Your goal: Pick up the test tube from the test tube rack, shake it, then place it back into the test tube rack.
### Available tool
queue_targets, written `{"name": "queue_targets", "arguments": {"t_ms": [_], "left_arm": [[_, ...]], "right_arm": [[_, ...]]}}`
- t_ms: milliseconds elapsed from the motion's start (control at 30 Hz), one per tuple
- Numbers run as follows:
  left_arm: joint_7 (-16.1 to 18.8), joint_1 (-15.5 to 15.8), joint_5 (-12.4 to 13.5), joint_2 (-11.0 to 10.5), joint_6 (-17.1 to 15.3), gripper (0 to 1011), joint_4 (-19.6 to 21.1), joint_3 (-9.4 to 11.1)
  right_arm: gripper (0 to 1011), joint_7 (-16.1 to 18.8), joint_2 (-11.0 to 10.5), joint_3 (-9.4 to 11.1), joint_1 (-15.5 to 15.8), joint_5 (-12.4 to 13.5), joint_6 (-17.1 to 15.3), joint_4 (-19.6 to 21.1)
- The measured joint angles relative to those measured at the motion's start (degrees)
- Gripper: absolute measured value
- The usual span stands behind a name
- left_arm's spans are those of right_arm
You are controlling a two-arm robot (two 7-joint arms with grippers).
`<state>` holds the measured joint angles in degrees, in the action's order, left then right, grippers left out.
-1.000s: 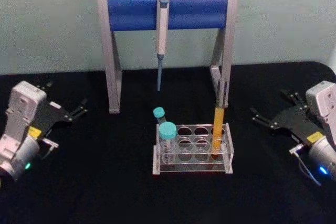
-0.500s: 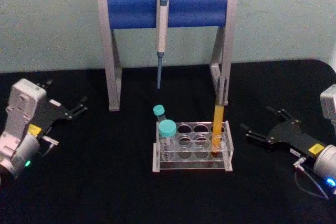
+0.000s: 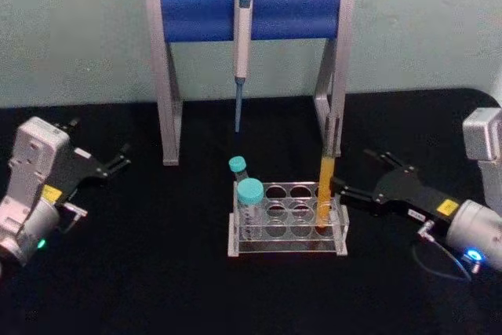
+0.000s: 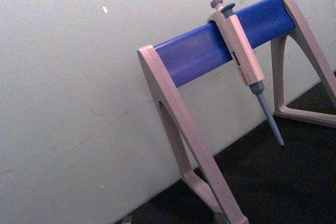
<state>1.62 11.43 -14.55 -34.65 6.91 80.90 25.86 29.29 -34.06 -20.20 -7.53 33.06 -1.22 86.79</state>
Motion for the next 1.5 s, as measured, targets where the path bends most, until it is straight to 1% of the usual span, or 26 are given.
{"name": "queue_targets", "arguments": {"t_ms": [300,633,833,1033,1433,1500], "left_arm": [[0.0,0.0,0.0,0.0,0.0,1001,0.0,0.0],[0.0,0.0,0.0,0.0,0.0,1001,0.0,0.0],[0.0,0.0,0.0,0.0,0.0,1001,0.0,0.0],[0.0,0.0,0.0,0.0,0.0,1001,0.0,0.0],[0.0,0.0,0.0,0.0,0.0,1001,0.0,0.0],[0.0,0.0,0.0,0.0,0.0,1001,0.0,0.0]], "right_arm": [[1000,1.9,2.89,-1.85,-4.7,0.64,-2.45,-4.56],[1000,2.86,4.85,-3.81,-8.72,0.63,-3.86,-8.76],[1000,3.26,5.46,-4.37,-9.84,1.12,-4.3,-10.0],[1000,3.45,5.64,-4.88,-10.18,1.48,-4.53,-10.26],[1000,3.44,5.64,-4.86,-10.19,1.49,-4.55,-10.29],[977,3.43,5.65,-4.85,-10.19,1.48,-4.54,-10.29]]}}
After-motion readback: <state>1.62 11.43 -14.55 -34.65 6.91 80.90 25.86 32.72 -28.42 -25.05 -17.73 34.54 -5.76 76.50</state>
